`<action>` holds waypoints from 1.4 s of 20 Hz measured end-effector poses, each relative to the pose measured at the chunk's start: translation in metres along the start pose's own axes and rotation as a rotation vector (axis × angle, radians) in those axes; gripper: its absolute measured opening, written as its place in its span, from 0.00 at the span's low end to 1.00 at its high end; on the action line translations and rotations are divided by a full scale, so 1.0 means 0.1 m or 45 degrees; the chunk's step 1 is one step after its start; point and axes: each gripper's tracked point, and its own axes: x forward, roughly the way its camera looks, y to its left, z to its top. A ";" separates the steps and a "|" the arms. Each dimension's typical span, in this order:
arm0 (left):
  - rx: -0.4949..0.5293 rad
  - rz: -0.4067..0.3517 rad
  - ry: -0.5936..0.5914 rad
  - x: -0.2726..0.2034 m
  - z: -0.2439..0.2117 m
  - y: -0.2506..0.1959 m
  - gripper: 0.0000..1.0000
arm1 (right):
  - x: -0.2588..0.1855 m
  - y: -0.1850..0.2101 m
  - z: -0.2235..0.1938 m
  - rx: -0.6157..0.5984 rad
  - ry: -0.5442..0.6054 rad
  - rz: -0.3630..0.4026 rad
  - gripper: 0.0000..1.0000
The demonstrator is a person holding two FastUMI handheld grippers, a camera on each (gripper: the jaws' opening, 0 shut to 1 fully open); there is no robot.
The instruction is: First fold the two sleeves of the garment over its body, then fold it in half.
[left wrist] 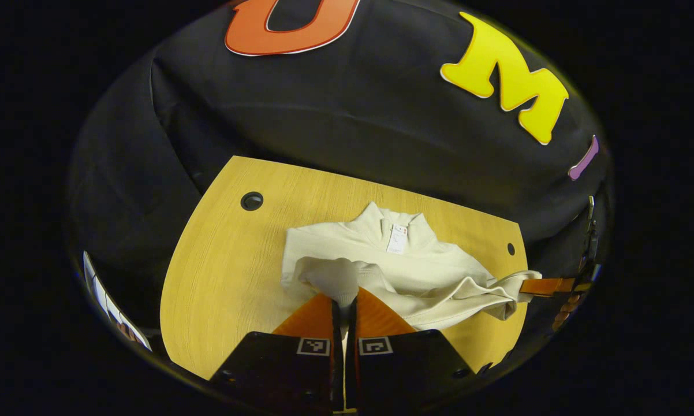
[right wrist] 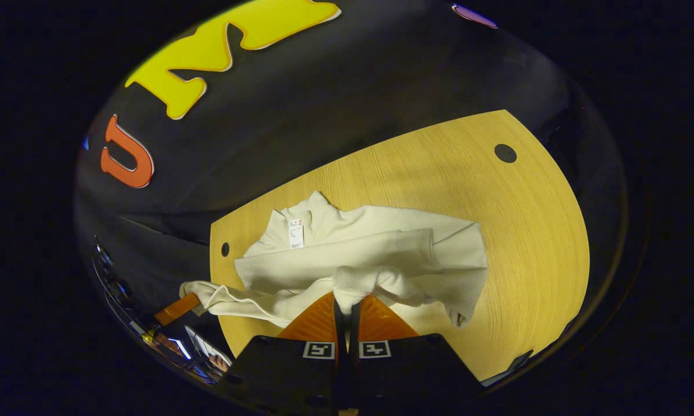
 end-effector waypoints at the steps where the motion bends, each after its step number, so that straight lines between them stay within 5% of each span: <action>1: -0.005 0.013 -0.001 0.14 0.04 -0.01 0.04 | 0.11 0.01 0.08 -0.001 -0.005 -0.005 0.01; 12: -0.063 0.064 0.032 0.93 0.12 0.16 0.09 | 0.85 0.10 0.44 -0.157 -0.086 -0.079 0.01; 18: -0.038 0.094 -0.063 1.02 0.28 0.21 0.22 | 1.03 0.06 0.38 -0.117 -0.115 -0.068 0.07; 19: -0.051 0.071 -0.065 1.01 0.28 0.18 0.33 | 1.03 0.10 0.39 -0.115 -0.138 -0.043 0.08; 20: -0.066 0.058 -0.062 0.99 0.27 0.15 0.40 | 0.98 0.10 0.42 -0.130 -0.166 -0.037 0.19; 22: -0.089 0.051 -0.079 0.98 0.24 0.16 0.60 | 0.96 0.08 0.44 -0.163 -0.215 -0.038 0.25; 23: -0.087 0.048 -0.095 0.96 0.24 0.16 0.84 | 0.93 0.13 0.45 -0.167 -0.241 -0.024 0.42; 24: -0.081 0.050 -0.104 0.94 0.22 0.16 0.77 | 0.87 0.15 0.47 -0.170 -0.260 -0.020 0.60; 28: -0.052 0.049 -0.158 0.82 0.19 0.16 0.91 | 0.73 0.11 0.48 -0.259 -0.336 -0.087 0.89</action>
